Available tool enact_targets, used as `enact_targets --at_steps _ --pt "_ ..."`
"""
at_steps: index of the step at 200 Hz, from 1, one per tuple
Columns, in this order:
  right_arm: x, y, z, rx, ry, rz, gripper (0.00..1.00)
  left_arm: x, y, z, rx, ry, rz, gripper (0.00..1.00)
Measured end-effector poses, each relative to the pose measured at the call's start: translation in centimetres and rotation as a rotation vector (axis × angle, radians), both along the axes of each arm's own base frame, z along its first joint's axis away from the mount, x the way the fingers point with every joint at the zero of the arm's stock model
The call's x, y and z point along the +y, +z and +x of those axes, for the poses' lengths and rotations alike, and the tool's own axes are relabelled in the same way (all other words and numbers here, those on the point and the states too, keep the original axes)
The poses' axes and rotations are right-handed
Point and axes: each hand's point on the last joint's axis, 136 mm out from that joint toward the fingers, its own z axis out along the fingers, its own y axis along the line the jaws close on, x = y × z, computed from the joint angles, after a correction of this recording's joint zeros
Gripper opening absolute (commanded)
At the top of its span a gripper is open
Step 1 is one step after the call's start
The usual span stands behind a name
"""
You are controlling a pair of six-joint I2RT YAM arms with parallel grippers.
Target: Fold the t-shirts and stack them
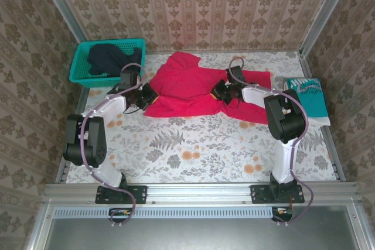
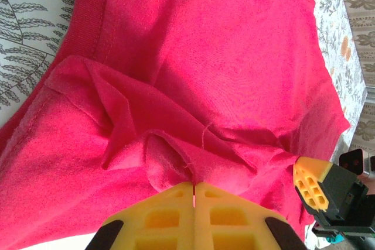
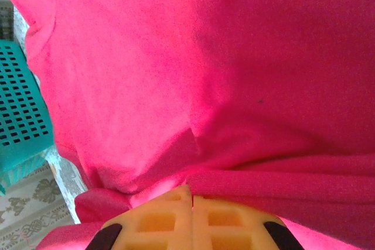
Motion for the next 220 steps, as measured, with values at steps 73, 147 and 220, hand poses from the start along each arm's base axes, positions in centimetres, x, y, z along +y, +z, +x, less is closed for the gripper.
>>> enact_targets --at_steps 73,147,220 --pt "-1.2 0.6 1.4 -0.016 -0.013 -0.014 0.28 -0.2 -1.8 -1.6 0.051 -0.006 -0.011 0.12" --pt "-1.9 1.2 -0.5 -0.053 0.025 -0.059 0.63 0.9 -4.4 -3.1 0.108 0.009 0.028 0.39" --pt "-7.5 3.8 -4.1 -0.129 -0.011 -0.188 0.63 4.9 -7.7 -3.0 0.176 0.084 0.060 0.14"
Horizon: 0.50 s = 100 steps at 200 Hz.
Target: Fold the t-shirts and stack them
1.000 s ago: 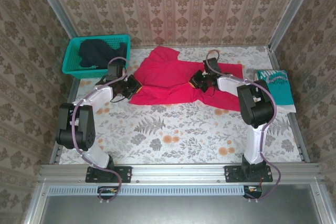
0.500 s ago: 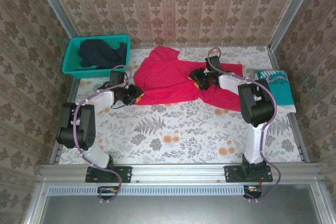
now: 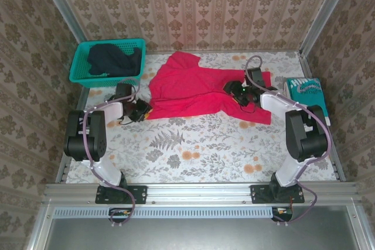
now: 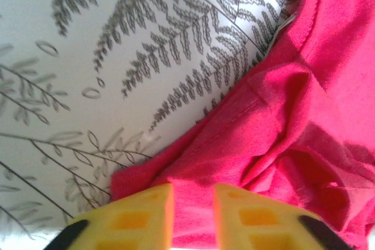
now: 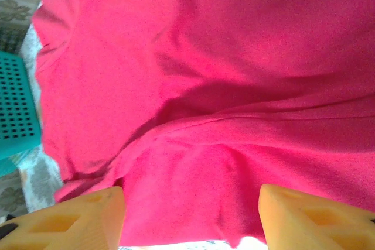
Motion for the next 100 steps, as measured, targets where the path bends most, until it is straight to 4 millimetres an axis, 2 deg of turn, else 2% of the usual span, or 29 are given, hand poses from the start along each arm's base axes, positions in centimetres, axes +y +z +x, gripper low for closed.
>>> enact_targets --at_steps 25,50,70,100 --pt "-1.2 -0.8 -1.0 0.026 -0.008 -0.037 0.63 1.1 -0.7 -0.6 0.012 0.010 0.004 0.05" --pt "-2.5 -1.0 -1.9 0.046 -0.029 -0.067 0.62 2.1 -0.7 -0.9 0.002 0.019 0.011 0.03" --pt "-5.0 -1.3 -3.0 0.066 -0.090 -0.104 0.61 3.2 -0.8 -1.3 -0.002 0.035 0.018 0.04" --pt "-9.4 -2.5 -6.0 0.122 -0.198 -0.163 0.61 5.2 -0.7 -1.9 0.002 0.071 0.029 0.06"
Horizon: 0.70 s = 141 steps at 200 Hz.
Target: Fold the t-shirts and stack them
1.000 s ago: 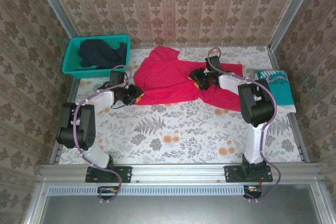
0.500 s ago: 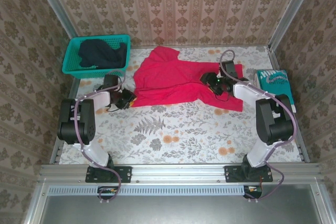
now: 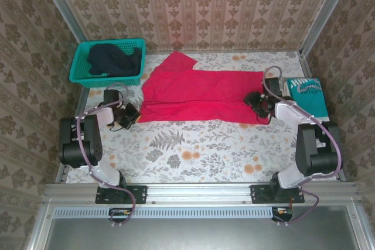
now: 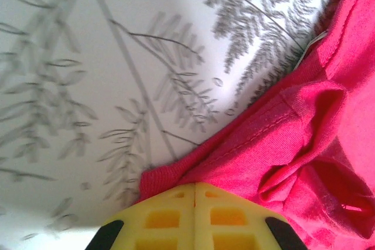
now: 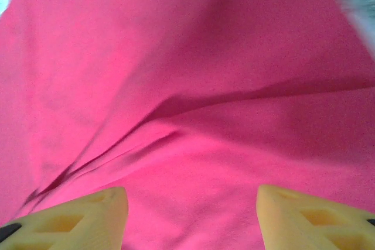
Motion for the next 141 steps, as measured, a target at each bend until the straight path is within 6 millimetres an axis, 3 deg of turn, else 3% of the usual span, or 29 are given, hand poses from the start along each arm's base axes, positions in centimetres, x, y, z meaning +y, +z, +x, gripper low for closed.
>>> enact_targets --at_steps 19,44,105,141 --pt "-1.5 -1.1 -1.6 0.039 -0.040 -0.008 0.61 0.5 0.1 -0.3 0.010 0.002 0.011 0.09" --pt "-1.8 -2.1 -2.7 0.072 -0.055 0.011 0.62 0.5 0.4 -0.8 0.023 -0.006 0.029 0.16" --pt "-1.8 -3.3 -2.2 0.090 -0.082 0.074 0.60 -1.7 4.7 0.1 -0.076 -0.065 0.087 0.26" --pt "-2.7 -4.2 -1.6 0.109 -0.107 0.096 0.60 -2.5 3.9 0.5 -0.069 -0.078 0.082 0.26"
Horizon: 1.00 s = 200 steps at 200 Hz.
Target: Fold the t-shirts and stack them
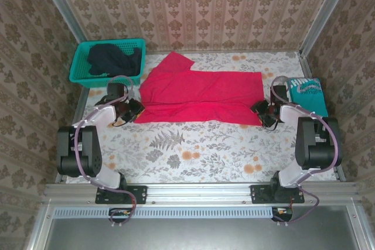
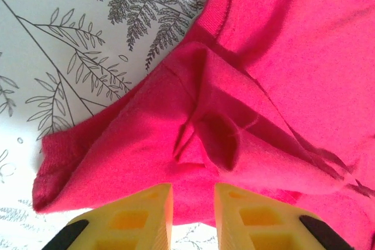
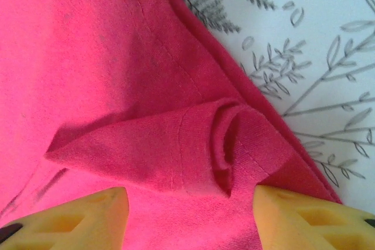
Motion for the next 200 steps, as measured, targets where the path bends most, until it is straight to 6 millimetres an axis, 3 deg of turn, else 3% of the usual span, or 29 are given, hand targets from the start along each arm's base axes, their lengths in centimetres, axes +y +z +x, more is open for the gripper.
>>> enact_targets --at_steps 55,111,152,200 --pt "-1.7 0.6 3.2 -0.040 -0.036 -0.001 0.59 0.0 -3.7 0.2 0.079 0.010 -0.001 0.26" --pt "-2.6 0.6 6.6 -0.073 -0.059 0.050 0.56 0.2 -3.8 0.5 0.066 0.015 -0.005 0.26" --pt "-3.7 2.2 8.2 -0.128 -0.072 0.065 0.57 0.4 -3.9 0.4 0.068 0.020 -0.006 0.26" --pt "-3.9 3.9 7.8 -0.178 -0.067 0.063 0.59 0.4 -3.8 0.4 0.065 0.020 -0.006 0.26"
